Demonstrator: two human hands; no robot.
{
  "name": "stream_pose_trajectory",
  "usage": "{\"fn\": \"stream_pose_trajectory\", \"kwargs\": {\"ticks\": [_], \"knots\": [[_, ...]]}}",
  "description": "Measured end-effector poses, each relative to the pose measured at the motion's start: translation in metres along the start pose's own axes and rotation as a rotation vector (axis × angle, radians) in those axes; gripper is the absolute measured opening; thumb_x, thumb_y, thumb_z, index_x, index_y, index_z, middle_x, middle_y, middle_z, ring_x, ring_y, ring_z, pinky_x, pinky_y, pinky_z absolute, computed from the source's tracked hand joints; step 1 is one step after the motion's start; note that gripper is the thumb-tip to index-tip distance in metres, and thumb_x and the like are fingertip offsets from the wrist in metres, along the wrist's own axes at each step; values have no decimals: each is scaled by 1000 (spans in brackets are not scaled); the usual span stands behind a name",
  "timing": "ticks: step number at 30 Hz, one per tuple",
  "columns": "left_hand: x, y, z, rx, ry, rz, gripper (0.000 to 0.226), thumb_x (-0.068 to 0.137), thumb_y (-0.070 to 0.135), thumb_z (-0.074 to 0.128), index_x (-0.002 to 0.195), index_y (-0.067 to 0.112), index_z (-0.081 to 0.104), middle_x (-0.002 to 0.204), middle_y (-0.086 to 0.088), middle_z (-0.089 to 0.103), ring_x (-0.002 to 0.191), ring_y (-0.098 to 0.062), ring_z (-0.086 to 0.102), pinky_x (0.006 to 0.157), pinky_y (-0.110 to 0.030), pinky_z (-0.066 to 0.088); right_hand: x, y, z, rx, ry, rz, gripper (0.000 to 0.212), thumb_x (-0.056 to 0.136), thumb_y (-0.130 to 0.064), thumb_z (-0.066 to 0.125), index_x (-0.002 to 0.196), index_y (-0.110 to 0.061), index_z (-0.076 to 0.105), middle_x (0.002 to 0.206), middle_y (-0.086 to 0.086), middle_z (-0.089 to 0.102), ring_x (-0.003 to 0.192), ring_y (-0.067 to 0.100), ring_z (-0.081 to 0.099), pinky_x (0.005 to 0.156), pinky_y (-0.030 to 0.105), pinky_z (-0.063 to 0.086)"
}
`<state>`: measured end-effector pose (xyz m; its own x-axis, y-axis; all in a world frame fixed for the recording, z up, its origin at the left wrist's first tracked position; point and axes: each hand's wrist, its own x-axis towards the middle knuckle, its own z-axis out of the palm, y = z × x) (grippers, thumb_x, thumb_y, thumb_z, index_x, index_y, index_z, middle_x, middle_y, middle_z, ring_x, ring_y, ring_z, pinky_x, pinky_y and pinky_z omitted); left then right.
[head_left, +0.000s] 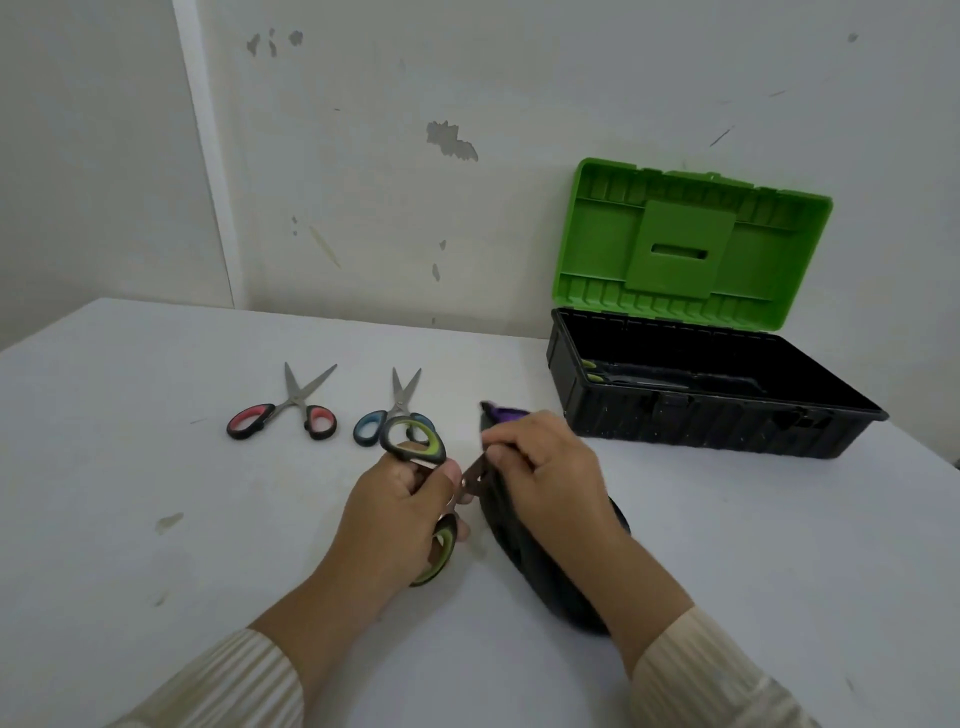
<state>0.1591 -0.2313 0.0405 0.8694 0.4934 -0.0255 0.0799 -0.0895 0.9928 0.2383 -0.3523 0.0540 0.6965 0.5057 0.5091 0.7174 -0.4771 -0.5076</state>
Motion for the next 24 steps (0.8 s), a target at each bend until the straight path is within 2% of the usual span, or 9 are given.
{"fn": "stream_pose_trajectory", "kwargs": {"ticks": [2, 6, 9, 13, 16, 18, 20, 22, 24], "knots": [[-1, 1, 0, 0, -11, -14, 25, 94, 23, 54, 83, 5, 67, 58, 1, 71, 47, -11, 67, 41, -14, 41, 2, 5, -2, -18, 38, 15, 13, 87, -12, 57, 94, -14, 68, 94, 4, 63, 89, 14, 55, 81, 27, 47], [0, 3, -2, 7, -37, -1, 25, 95, 20, 53, 82, 3, 67, 60, -2, 71, 46, -12, 65, 43, -16, 45, -9, -4, 7, 15, -105, -85, 15, 86, -15, 55, 92, -16, 69, 91, 3, 62, 85, 11, 54, 77, 22, 45], [-1, 4, -2, 17, -61, -10, 26, 95, 23, 53, 86, 3, 67, 53, 3, 69, 43, -7, 62, 42, -13, 43, 6, 18, -3, 12, 77, 88, 13, 85, -12, 60, 91, -17, 70, 94, 3, 64, 88, 13, 56, 83, 18, 42], [-2, 7, -2, -34, -57, -51, 27, 95, 23, 53, 93, -1, 65, 49, 4, 67, 42, -7, 61, 40, -13, 43, 9, 31, -21, 287, 310, 366, 21, 83, -14, 62, 87, -34, 63, 90, -7, 65, 80, 9, 59, 76, 11, 45], [0, 8, -4, -57, -39, -75, 26, 95, 22, 52, 90, -1, 64, 54, 2, 68, 41, -10, 61, 39, -14, 41, 1, 12, -20, 352, 260, 251, 24, 80, -12, 66, 88, -34, 60, 82, -13, 61, 71, 1, 55, 70, 6, 43], [-1, 9, -4, -52, -48, -42, 24, 95, 20, 52, 86, 0, 63, 66, -2, 71, 47, -15, 63, 42, -19, 43, -8, -2, -10, 152, 25, 60, 14, 82, -15, 65, 92, -24, 64, 82, -15, 57, 72, -1, 50, 69, 2, 39], [-3, 8, -5, -29, -62, -9, 24, 95, 18, 53, 84, 1, 63, 72, -4, 71, 51, -19, 65, 47, -24, 46, -11, -2, 1, -2, -69, -116, 11, 84, -15, 62, 95, -16, 66, 86, -7, 60, 78, -1, 47, 69, 3, 35], [-3, 9, -7, -34, -57, -5, 25, 95, 20, 53, 83, 1, 65, 65, -3, 71, 48, -15, 64, 46, -25, 47, -3, 10, 1, -2, 15, -53, 10, 84, -12, 62, 92, -14, 66, 89, -1, 62, 82, 5, 50, 71, 9, 38], [-4, 12, -8, -41, -53, 7, 28, 94, 23, 54, 82, 1, 67, 55, -4, 69, 43, -11, 62, 48, -26, 47, 4, 22, -7, 84, 181, 122, 14, 83, -9, 61, 89, -20, 68, 88, -7, 61, 82, 7, 54, 77, 17, 42]]}}
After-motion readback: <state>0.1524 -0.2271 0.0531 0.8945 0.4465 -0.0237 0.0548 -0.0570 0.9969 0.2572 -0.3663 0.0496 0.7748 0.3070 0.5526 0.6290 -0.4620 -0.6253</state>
